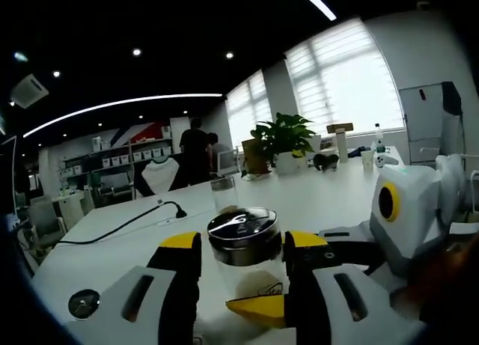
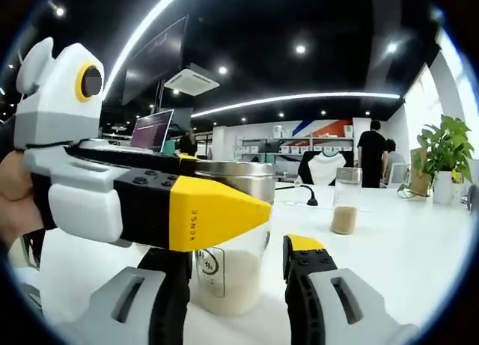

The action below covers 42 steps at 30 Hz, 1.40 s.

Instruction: Rotate the seasoning bottle until the label or dispensing opening points toward the visible target arrow and the bottle remains upright within the marked orientation range

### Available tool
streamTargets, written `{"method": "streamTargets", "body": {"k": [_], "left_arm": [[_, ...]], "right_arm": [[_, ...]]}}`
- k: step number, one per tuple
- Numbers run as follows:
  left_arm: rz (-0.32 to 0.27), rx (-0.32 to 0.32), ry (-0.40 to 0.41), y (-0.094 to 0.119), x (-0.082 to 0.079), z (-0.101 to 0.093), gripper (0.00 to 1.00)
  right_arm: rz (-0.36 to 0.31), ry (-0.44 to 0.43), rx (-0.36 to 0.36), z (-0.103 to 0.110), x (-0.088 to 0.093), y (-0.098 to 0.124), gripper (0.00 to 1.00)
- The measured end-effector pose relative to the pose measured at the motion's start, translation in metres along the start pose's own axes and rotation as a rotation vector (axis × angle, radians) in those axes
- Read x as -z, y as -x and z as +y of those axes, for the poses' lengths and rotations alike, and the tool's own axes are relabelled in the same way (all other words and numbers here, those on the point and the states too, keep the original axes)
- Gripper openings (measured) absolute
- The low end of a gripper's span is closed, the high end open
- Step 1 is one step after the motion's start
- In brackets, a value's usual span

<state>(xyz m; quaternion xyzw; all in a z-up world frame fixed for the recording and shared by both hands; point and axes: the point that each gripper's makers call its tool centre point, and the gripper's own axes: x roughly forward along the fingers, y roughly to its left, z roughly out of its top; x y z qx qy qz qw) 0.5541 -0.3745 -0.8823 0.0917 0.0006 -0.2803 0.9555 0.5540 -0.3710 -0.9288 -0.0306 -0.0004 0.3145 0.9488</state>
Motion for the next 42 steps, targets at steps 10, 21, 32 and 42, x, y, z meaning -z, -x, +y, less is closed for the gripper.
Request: {"method": "streamTargets", "body": {"k": [10,21,32,42], "left_arm": [[0.003,0.002,-0.036,0.018,-0.014,-0.003,0.61],[0.012,-0.057,-0.037,0.033,-0.019,0.014,0.65],[0.010,-0.091,-0.026,0.041,-0.021,0.028,0.68],[0.015,-0.102,-0.023,0.041,-0.020,0.031,0.68]], "right_arm": [[-0.023,-0.011,-0.003,0.000,-0.011,0.007,0.50],[-0.014,-0.030,0.023,-0.010,-0.007,0.012,0.51],[-0.030,-0.030,-0.024,0.001,-0.019,0.019,0.52],[-0.047,-0.047,-0.013,-0.009,-0.026,0.030,0.52]]}}
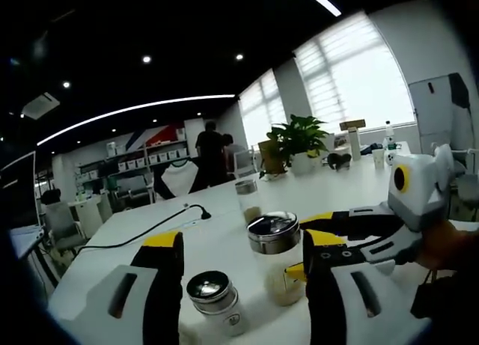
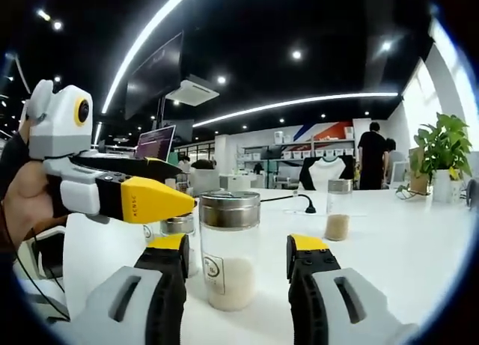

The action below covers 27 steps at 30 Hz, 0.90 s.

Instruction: Rotate the seasoning bottle until the label or dispensing opening points toward the visible target arrow and the bottle remains upright within the marked orientation range

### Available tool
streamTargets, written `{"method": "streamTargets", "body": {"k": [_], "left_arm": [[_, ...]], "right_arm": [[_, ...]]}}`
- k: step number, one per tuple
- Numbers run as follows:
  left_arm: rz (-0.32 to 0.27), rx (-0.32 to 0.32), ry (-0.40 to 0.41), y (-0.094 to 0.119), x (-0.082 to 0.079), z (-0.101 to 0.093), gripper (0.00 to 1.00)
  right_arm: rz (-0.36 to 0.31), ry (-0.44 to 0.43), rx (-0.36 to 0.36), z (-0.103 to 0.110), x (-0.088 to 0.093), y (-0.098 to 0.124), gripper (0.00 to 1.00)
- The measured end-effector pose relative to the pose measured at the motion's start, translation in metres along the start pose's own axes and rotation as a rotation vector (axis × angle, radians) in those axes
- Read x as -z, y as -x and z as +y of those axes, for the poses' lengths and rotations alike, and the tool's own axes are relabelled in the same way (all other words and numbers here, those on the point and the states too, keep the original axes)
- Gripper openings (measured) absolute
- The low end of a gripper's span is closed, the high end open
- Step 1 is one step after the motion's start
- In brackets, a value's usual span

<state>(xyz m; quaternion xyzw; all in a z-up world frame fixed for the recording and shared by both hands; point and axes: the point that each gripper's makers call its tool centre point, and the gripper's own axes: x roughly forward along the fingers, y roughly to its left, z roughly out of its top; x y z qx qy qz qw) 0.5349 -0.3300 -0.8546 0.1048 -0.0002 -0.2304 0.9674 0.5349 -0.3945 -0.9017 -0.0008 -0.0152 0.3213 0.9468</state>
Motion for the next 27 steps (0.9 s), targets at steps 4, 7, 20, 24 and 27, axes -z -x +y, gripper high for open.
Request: {"method": "streamTargets", "body": {"k": [4,7,20,24,27], "left_arm": [[0.001,-0.002,0.008,0.002,0.001,0.000,0.69],[0.014,-0.012,0.014,0.002,0.004,0.002,0.71],[0.042,-0.041,0.041,0.004,0.013,0.006,0.78],[0.033,-0.037,0.046,0.005,0.011,0.005,0.78],[0.029,-0.041,0.042,0.006,0.010,0.006,0.78]], "right_arm": [[-0.003,-0.007,0.007,-0.004,-0.002,0.003,0.53],[0.004,-0.001,0.006,-0.005,-0.002,0.005,0.53],[0.029,-0.069,0.022,-0.013,-0.003,0.018,0.75],[0.035,-0.068,0.038,-0.018,-0.003,0.023,0.76],[0.031,-0.064,0.050,-0.022,-0.005,0.026,0.76]]}}
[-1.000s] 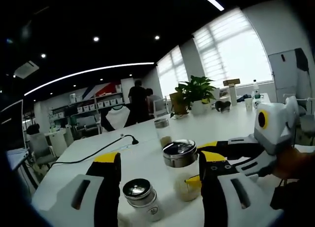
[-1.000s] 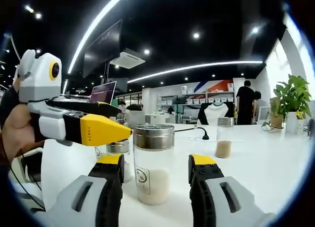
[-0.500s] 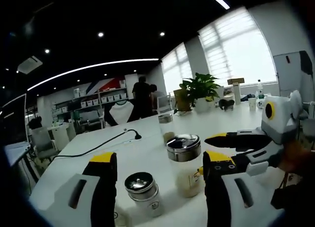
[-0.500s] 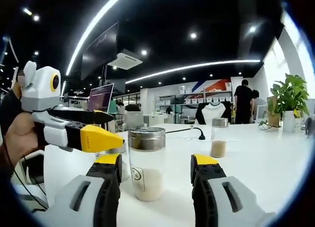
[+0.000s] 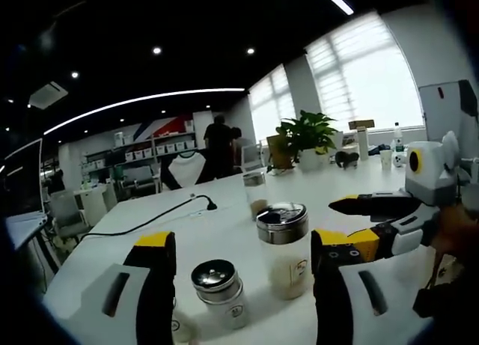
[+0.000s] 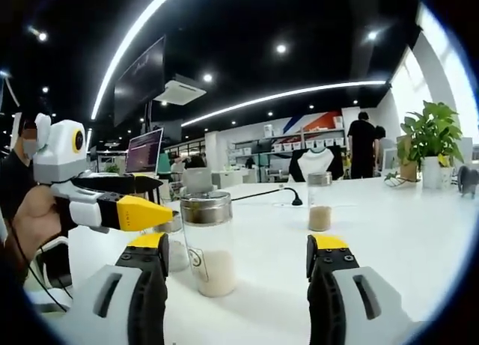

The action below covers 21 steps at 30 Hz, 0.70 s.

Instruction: Rotate the seasoning bottle until the label or dispensing opening points toward the visible target arrow and the bottle remains upright within the marked orientation range

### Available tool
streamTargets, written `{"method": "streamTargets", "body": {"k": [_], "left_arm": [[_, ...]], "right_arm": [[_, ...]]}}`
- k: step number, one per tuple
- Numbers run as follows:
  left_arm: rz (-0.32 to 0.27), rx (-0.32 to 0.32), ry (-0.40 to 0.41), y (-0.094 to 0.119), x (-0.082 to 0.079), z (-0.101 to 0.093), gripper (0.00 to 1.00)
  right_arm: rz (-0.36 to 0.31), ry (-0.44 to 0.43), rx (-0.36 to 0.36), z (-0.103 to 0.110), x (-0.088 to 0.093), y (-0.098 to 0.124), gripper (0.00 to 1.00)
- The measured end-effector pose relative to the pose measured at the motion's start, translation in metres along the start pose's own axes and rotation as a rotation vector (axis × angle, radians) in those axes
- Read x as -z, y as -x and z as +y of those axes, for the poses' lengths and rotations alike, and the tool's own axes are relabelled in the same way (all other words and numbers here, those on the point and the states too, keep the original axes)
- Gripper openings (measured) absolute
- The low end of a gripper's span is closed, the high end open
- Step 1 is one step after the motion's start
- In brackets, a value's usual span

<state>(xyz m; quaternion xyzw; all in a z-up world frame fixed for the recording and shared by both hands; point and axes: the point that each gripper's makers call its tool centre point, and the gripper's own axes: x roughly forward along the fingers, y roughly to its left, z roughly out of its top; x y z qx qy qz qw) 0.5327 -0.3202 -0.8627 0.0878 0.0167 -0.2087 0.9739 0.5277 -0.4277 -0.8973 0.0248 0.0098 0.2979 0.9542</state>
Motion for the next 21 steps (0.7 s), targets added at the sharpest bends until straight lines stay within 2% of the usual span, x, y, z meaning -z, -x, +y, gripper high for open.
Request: {"method": "streamTargets", "body": {"k": [7,21], "left_arm": [[-0.004,-0.004,-0.007,0.0028,-0.0025,-0.0003,0.78],[-0.009,-0.013,-0.009,0.0071,-0.0037,-0.0018,0.78]], "right_arm": [[-0.010,0.013,0.017,-0.0073,-0.0060,0.0033,0.75],[-0.003,0.017,0.013,-0.0064,-0.0046,0.0047,0.74]]}}
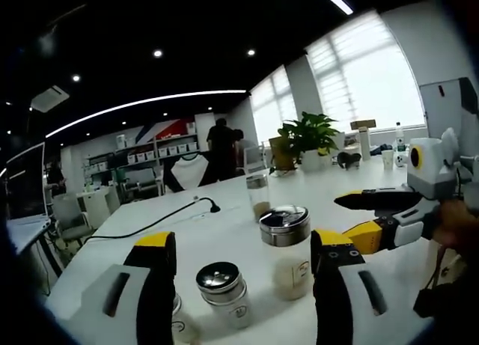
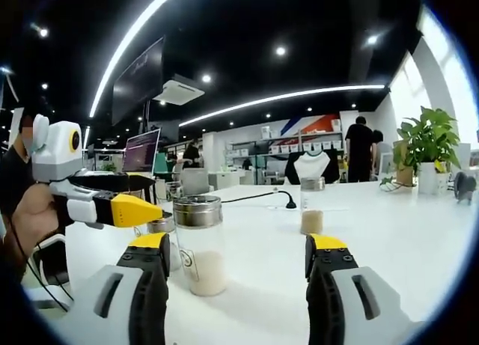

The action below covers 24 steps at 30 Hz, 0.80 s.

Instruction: Rotate the seasoning bottle until the label or dispensing opening points toward the visible target arrow and the bottle remains upright within the marked orientation range

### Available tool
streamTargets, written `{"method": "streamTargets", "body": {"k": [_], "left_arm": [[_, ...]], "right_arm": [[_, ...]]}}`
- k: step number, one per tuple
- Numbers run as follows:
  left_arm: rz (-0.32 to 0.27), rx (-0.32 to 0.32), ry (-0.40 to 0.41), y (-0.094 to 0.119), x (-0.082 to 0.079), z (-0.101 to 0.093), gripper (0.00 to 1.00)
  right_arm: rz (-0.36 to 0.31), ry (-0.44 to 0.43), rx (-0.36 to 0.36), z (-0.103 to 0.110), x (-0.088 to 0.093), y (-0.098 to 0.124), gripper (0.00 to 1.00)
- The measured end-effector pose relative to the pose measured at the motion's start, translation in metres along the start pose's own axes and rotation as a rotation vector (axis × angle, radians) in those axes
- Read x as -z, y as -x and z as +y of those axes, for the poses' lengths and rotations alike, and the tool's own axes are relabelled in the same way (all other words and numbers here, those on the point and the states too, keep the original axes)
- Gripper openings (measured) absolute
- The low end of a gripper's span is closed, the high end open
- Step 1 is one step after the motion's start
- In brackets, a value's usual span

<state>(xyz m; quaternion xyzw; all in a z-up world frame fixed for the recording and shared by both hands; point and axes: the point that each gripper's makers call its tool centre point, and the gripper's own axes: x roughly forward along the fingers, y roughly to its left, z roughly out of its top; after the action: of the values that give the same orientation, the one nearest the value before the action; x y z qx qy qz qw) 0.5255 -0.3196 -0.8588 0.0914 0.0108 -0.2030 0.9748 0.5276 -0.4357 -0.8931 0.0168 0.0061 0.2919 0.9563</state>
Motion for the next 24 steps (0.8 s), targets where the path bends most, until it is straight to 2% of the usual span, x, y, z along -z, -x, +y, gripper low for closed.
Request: {"method": "streamTargets", "body": {"k": [24], "left_arm": [[0.005,-0.019,0.015,0.0015,0.0035,0.0069,0.77]], "right_arm": [[0.009,0.003,0.006,-0.0018,0.0014,0.0007,0.74]]}}
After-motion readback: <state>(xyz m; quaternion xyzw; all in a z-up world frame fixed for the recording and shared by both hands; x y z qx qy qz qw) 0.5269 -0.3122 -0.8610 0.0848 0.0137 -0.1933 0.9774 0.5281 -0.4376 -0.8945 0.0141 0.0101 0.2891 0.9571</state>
